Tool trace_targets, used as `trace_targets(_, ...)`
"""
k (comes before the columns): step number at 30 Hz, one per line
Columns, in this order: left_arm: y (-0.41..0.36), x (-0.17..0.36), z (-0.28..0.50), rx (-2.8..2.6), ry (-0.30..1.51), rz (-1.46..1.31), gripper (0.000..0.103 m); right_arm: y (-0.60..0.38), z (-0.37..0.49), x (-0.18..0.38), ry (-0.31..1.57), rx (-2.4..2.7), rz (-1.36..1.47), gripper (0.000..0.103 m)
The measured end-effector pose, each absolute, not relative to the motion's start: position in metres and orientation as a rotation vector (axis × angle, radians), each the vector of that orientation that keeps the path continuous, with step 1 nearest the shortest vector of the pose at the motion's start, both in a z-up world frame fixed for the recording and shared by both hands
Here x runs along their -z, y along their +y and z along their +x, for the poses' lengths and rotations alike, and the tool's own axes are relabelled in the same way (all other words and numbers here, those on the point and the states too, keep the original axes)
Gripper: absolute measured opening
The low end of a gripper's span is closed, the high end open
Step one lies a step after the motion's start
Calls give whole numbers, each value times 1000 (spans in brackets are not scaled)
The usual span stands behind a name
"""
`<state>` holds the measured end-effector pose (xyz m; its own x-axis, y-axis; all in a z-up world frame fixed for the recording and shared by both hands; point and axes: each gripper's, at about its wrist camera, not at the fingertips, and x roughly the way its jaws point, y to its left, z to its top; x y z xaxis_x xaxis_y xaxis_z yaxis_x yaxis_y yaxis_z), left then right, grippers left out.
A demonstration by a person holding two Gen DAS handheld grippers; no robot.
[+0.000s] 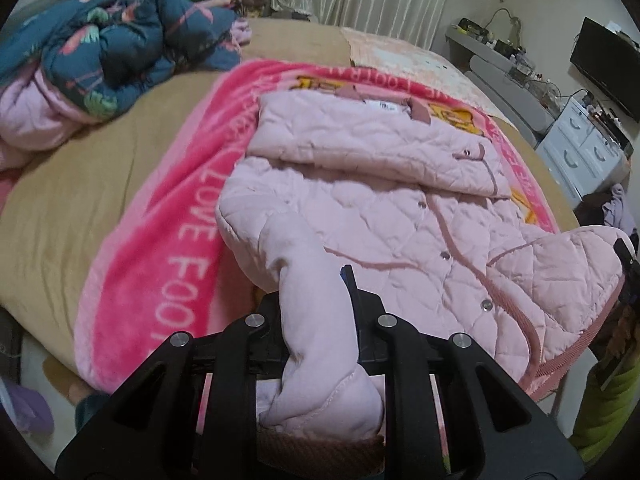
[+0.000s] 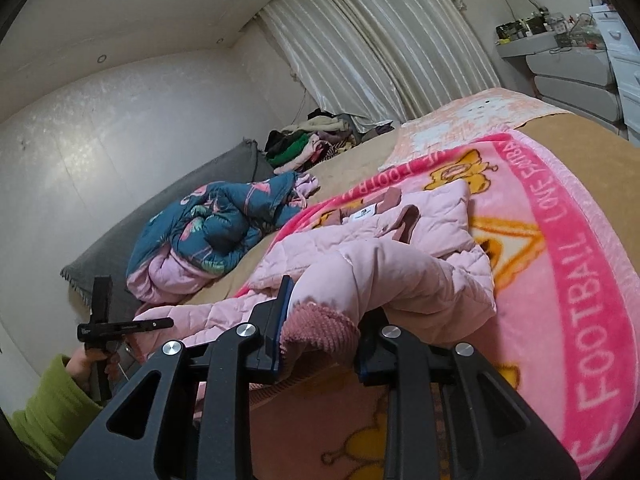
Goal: Fold large clothes
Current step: 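Lift the hem with both grippers and carry it over toward the collar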
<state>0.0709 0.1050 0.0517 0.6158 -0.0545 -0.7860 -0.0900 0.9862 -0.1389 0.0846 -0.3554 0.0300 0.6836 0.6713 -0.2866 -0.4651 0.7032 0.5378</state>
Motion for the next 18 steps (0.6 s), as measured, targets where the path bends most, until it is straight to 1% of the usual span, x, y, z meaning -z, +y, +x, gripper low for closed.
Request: trace_targets(18, 125, -82, 104, 23, 779, -234, 12, -333, 138, -67, 419, -609, 420, 23)
